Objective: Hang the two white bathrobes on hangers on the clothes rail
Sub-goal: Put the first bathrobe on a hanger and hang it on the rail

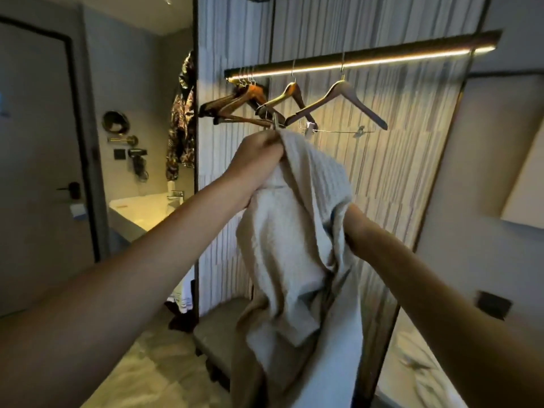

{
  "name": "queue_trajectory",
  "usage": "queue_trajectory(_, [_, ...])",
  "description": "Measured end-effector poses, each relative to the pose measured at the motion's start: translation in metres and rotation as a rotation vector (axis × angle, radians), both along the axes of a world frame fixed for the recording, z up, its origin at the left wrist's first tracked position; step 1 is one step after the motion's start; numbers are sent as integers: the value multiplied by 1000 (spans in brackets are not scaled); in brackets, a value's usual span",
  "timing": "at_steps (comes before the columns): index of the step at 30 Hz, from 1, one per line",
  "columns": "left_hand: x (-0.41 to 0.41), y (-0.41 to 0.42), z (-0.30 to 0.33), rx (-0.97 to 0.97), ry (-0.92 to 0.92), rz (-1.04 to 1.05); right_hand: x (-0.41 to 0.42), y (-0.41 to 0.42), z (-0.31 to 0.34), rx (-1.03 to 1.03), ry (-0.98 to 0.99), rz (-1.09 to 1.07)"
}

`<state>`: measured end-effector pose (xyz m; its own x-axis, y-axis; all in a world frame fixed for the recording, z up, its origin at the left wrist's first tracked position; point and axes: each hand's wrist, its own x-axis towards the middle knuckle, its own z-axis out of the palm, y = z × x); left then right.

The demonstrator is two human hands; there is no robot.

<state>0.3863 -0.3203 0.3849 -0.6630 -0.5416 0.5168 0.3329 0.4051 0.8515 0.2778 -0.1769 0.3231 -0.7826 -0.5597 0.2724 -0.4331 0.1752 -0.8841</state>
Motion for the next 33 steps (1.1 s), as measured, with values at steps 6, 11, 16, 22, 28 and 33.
queue_trajectory(6, [-30,14,33,-438,11,229,56,-18,-26,-578,378,-254])
queue_trajectory(11, [-7,-17,37,-854,-2,350,46,-40,-76,-67,339,-169])
queue_trajectory(16, [37,-88,32,-995,-259,508,2,-24,-41,-16,187,40])
queue_trajectory(22, [63,-123,5,-1026,-544,368,-25,-37,-7,139,714,-383])
queue_trajectory(28, [56,-118,-10,-825,-507,314,-2,-56,6,111,725,-335])
queue_trajectory(33, [44,-70,7,-842,-212,318,55,-93,21,17,657,105])
